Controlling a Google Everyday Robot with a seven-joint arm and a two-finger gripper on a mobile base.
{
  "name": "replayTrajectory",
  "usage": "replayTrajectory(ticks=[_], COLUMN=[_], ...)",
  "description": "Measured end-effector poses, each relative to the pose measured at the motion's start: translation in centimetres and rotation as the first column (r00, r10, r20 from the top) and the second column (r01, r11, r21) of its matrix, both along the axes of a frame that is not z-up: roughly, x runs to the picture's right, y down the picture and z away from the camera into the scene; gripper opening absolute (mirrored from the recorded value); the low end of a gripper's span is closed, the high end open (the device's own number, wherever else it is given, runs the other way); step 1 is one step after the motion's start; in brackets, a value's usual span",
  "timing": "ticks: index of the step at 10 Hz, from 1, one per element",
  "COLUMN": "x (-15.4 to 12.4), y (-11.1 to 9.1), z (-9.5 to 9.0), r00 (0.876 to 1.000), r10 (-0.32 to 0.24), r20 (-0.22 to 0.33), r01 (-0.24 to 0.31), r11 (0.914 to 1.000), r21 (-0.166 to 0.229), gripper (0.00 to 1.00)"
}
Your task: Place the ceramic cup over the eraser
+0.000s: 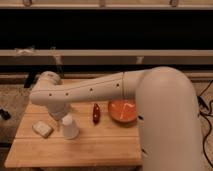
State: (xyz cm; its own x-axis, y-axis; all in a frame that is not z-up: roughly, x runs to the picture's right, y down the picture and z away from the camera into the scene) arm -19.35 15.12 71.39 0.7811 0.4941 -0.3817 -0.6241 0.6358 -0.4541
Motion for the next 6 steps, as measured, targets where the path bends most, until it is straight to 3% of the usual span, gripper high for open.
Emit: replayTrajectory(ticks=[6], x=[-0.16], y=[-0.17], z=[-0.34], r00=[1.000], r10=[0.020], r20=[0.021], r01=[-0.020], r11=[0.9998], r21=[0.005], gripper=[0.74])
